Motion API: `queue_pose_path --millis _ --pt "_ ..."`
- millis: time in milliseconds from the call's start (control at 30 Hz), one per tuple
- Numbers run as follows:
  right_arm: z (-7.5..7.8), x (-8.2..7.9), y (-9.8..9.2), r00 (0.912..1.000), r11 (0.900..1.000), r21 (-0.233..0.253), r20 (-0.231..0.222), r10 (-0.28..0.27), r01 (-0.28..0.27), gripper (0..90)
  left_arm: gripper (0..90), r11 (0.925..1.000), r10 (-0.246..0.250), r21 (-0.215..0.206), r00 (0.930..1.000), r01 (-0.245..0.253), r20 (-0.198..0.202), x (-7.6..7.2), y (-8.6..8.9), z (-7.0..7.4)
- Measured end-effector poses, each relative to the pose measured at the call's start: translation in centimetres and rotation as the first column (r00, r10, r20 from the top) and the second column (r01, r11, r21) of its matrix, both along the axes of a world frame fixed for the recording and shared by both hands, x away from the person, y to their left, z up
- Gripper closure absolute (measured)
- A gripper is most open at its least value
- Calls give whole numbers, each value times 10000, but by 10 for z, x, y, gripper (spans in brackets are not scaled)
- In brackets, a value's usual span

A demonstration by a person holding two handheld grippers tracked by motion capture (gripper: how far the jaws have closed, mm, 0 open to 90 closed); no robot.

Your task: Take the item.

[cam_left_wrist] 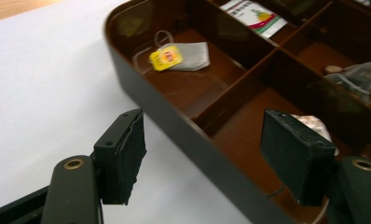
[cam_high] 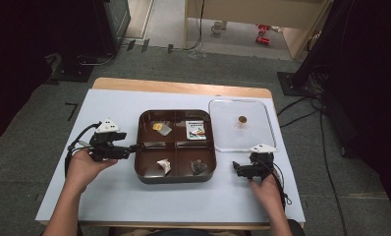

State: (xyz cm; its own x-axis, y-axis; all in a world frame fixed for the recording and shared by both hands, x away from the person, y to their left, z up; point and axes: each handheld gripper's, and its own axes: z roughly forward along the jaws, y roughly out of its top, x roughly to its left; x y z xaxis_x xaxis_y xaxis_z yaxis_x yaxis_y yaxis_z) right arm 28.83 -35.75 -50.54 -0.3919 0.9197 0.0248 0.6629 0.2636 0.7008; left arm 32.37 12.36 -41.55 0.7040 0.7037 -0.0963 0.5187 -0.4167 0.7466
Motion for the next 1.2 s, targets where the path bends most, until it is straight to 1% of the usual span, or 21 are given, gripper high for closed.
queue_pose_path --millis 33,67,133,200,367,400,433,533,567,667,733,800,867,1000,1167,1200 --pt "0 0 0 10000 10000 -4 -6 -3 3 0 309 9999 -125 -9 9999 125 29 -1 -3 0" --pt "0 0 0 10000 10000 -5 -6 -5 5 0 309 9999 -125 -9 9999 125 29 -1 -3 0" --pt "0 0 0 10000 10000 -3 -9 3 -3 0 310 9989 -469 84 9989 469 89 -4 -11 1" --pt "0 0 0 10000 10000 -3 -7 2 -2 0 318 9985 -535 78 9985 534 105 -4 -14 2" --pt "0 0 0 10000 10000 -5 -4 5 -5 0 325 9957 -919 117 9956 916 192 -6 -27 0" --pt "0 0 0 10000 10000 -2 5 -4 4 0 326 9945 -1034 179 9944 1030 227 -7 -31 -2" --pt "0 0 0 10000 10000 -2 5 -4 4 0 351 9945 -1034 179 9944 1030 227 -7 -31 -2" --pt "0 0 0 10000 10000 -5 -2 -1 1 0 359 9927 -1184 236 9927 1179 247 -7 -37 -5" --pt "0 0 0 10000 10000 -5 -4 -3 3 0 358 9920 -1240 250 9920 1235 220 -7 -40 -7" --pt "0 0 0 10000 10000 -5 -5 4 -4 0 357 9910 -1317 240 9912 1313 151 -7 -44 -9" --pt "0 0 0 10000 10000 -8 0 -2 2 0 360 9891 -1459 233 9893 1457 65 -6 -47 -10" --pt "0 0 0 10000 10000 -6 -4 3 -3 0 382 9864 -1636 126 9865 1637 -74 -5 -49 -11" --pt "0 0 0 10000 10000 -8 0 0 0 0 391 9841 -1772 101 9841 1774 -120 -4 -51 -13" --pt "0 0 0 10000 10000 -1 0 0 0 0 410 9772 -2106 258 9775 2107 -66 -4 -59 -20" --pt "0 0 0 10000 10000 -5 6 -3 3 0 415 9733 -2247 414 9739 2260 -328 -1 -66 -27" --pt "0 0 0 10000 10000 -4 5 -3 3 0 417 9713 -2307 500 9724 2323 -357 -1 -68 -28"
